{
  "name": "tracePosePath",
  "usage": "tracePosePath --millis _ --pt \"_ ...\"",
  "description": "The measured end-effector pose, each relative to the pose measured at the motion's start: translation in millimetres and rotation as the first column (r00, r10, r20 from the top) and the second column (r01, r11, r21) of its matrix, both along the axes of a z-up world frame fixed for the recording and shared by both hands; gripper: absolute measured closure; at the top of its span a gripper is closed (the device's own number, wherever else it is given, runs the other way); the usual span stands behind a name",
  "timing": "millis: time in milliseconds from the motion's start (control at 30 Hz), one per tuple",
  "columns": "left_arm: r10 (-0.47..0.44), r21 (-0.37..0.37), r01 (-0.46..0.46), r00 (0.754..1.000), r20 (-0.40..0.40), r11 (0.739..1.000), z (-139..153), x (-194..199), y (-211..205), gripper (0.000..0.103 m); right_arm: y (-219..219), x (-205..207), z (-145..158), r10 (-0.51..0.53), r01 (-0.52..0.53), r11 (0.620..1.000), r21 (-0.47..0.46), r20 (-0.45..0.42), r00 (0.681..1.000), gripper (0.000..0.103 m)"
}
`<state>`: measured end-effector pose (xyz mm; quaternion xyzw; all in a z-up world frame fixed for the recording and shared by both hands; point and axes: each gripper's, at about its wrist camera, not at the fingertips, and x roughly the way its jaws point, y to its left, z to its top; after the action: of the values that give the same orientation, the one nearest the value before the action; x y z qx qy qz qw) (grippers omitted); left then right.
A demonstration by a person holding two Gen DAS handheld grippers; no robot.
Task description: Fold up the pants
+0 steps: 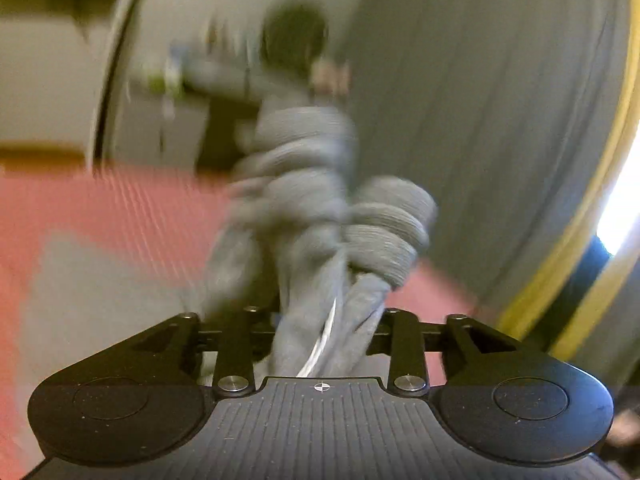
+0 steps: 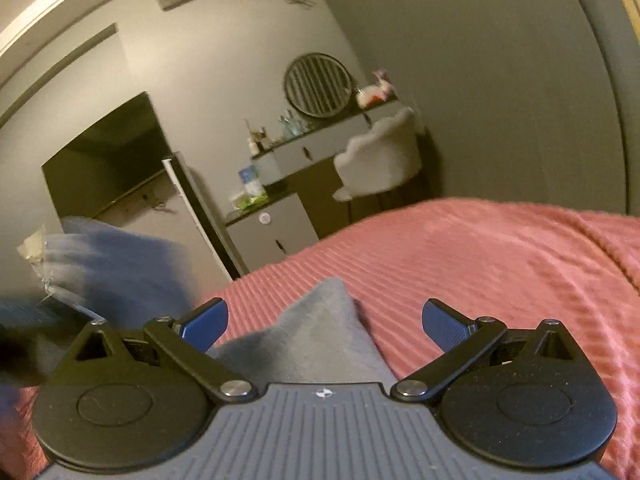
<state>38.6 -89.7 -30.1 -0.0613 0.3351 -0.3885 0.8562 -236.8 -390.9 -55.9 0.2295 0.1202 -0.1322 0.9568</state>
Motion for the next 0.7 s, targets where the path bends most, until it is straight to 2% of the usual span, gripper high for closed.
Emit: tracePosePath --millis 33,67,100,133,167,200,233,300,333,367,433,500,533,600,700 --pt "-0.014 0.091 0.02 0.998 -0.067 0.996 -24 -1 -20 0.065 -5 1 -6 -0.004 0.004 1.0 0.019 -0.02 1.0 0.0" --pt "-0.03 0.209 0.056 0.991 -0.127 0.976 -48 -4 -37 0.064 -9 4 -11 0.0 0.002 0.999 0.034 -0.042 0.999 0.0" --pt "-0.047 0.258 0.07 0.994 -0.097 0.964 -57 -13 -42 0.062 -13 8 -17 0.002 0.003 0.998 0.061 -0.074 0.997 0.0" --pt "-0.077 0.272 0.073 0.997 0.001 0.96 -53 -26 -39 0.061 -18 10 -22 0.012 -0.004 0.995 0.103 -0.085 0.996 0.0" --pt "-0.089 0.279 0.075 0.995 0.037 0.957 -46 -33 -35 0.051 -23 10 -27 0.033 -0.022 0.989 0.148 -0.074 0.997 0.0" --pt "-0.079 0.271 0.069 0.997 0.027 0.96 -35 -35 -25 0.041 -25 11 -29 0.042 -0.03 0.984 0.174 -0.069 0.997 0.0" --pt "-0.048 0.234 0.047 0.999 -0.002 0.971 -26 -33 -11 0.035 -27 13 -32 0.047 -0.033 0.981 0.192 -0.067 0.997 0.0" --pt "0.056 0.063 -0.052 0.996 -0.068 0.997 -17 -28 41 0.004 -29 19 -37 0.067 -0.05 0.97 0.237 -0.065 0.996 0.0" --pt "0.12 -0.004 -0.121 0.988 -0.099 0.993 -14 -32 62 0.003 -29 22 -39 0.092 -0.075 0.962 0.263 -0.055 0.994 0.0" --pt "0.182 -0.059 -0.191 0.975 -0.13 0.98 -14 -36 85 0.003 -27 21 -40 0.122 -0.107 0.956 0.274 -0.041 0.992 0.0" --pt "0.295 -0.095 -0.316 0.937 -0.186 0.944 -19 -36 124 0.003 -20 25 -37 0.195 -0.18 0.94 0.291 -0.022 0.981 0.0" --pt "0.429 -0.079 -0.455 0.875 -0.225 0.887 -30 -34 153 0.003 -17 29 -38 0.247 -0.225 0.916 0.331 -0.025 0.969 0.0" --pt "0.478 -0.061 -0.506 0.842 -0.249 0.86 -38 -33 163 0.003 -14 35 -40 0.262 -0.222 0.908 0.354 -0.07 0.962 0.0" --pt "0.524 -0.028 -0.565 0.781 -0.34 0.824 -49 -24 171 0.003 -11 41 -49 0.272 -0.199 0.892 0.406 -0.13 0.953 0.0" --pt "0.525 -0.034 -0.589 0.744 -0.414 0.808 -63 -13 176 0.003 -16 47 -54 0.243 -0.148 0.875 0.46 -0.155 0.957 0.001"
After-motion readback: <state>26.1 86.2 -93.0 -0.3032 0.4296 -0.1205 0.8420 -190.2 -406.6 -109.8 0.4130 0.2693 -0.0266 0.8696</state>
